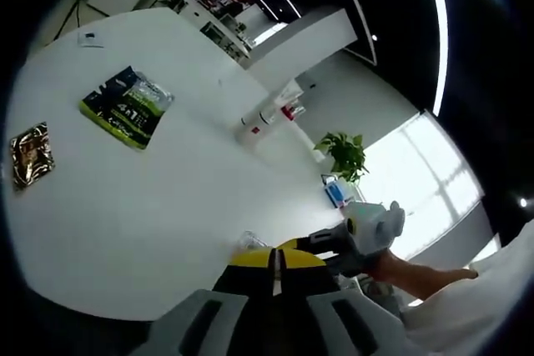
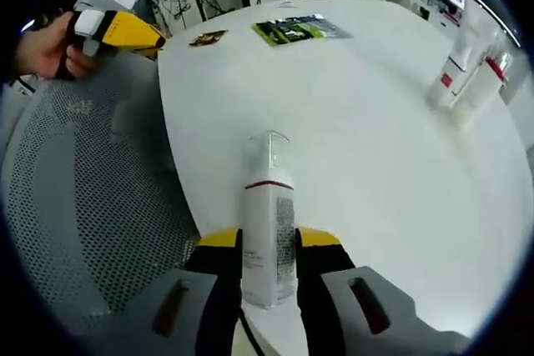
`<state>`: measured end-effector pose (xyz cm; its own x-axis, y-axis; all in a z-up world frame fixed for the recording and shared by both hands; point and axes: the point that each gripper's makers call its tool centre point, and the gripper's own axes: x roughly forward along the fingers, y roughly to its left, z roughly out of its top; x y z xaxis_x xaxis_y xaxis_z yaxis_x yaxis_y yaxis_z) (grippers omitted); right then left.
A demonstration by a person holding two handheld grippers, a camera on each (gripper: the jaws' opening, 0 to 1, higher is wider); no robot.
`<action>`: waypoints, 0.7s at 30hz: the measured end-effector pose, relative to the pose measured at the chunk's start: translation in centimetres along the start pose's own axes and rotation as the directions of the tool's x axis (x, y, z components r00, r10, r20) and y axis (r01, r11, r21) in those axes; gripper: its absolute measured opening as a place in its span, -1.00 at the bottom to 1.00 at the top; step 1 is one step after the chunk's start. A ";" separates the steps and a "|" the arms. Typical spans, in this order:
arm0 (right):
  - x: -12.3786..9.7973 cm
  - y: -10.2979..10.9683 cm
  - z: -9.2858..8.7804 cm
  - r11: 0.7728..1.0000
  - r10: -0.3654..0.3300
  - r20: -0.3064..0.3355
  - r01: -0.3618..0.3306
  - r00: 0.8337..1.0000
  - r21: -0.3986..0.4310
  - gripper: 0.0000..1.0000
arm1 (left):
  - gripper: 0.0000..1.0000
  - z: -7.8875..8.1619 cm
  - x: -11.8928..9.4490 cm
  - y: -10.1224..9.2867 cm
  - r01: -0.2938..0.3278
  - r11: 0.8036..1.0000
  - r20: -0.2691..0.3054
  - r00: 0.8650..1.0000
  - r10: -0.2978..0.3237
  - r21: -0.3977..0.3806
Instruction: Arrange the skincare products in the storage area until every visible bottle or jar stands upright without overlapping.
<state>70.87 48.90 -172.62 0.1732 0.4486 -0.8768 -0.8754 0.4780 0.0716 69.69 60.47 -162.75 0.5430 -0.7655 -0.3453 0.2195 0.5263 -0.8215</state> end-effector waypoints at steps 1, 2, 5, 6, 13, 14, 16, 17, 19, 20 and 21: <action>0.0 0.0 0.0 1.000 -0.001 -0.001 0.001 1.000 0.004 -0.55 | -0.95 0.0 0.0 0.0 0.002 1.000 0.001 1.000 -0.002 -0.001; -0.2 0.0 0.3 1.000 -0.006 0.019 0.006 1.000 0.011 -0.56 | -0.94 0.1 0.0 -0.1 0.006 1.000 0.004 1.000 -0.006 -0.001; -0.8 0.3 2.1 0.997 0.004 0.098 -0.011 0.995 0.073 -0.57 | -0.91 0.2 0.0 -0.4 0.018 1.000 0.011 1.000 -0.018 0.002; -1.1 0.3 2.7 0.997 -0.001 0.121 -0.008 0.993 0.078 -0.57 | -0.88 0.2 0.0 -0.4 0.020 1.000 0.013 1.000 -0.020 0.003; -3.7 1.5 8.9 0.948 0.059 0.382 -0.172 0.922 0.269 -0.57 | -0.66 1.0 -0.1 -1.7 0.084 0.996 0.054 0.995 -0.084 -0.011; -4.0 1.8 9.7 0.934 0.077 0.421 -0.213 0.904 0.287 -0.57 | -0.64 1.2 -0.2 -1.8 0.094 0.995 0.062 0.994 -0.093 -0.013; -4.8 2.6 11.1 0.899 0.108 0.488 -0.295 0.866 0.323 -0.57 | -0.58 1.5 -0.3 -2.3 0.126 0.992 0.081 0.989 -0.123 -0.027; -5.3 3.1 11.8 0.885 0.132 0.526 -0.338 0.841 0.319 -0.57 | -0.54 1.8 -0.4 -2.5 0.141 0.989 0.095 0.986 -0.137 -0.036; -5.8 3.9 12.5 0.861 0.155 0.554 -0.387 0.818 0.331 -0.57 | -0.47 2.4 -0.6 -3.4 0.199 0.979 0.127 0.973 -0.191 -0.053; -6.0 4.5 12.9 0.847 0.174 0.568 -0.416 0.804 0.330 -0.57 | -0.43 2.9 -0.8 -3.8 0.221 0.974 0.153 0.966 -0.210 -0.057; -6.1 4.9 13.2 0.835 0.183 0.579 -0.436 0.795 0.335 -0.57 | -0.38 3.2 -0.9 -3.9 0.233 0.971 0.170 0.960 -0.220 -0.057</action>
<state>71.48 58.43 -160.64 0.2386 0.8811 -0.4084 -0.6554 0.4565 0.6018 70.89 60.30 -157.73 0.6113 -0.7880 -0.0732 0.2931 0.3114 -0.9040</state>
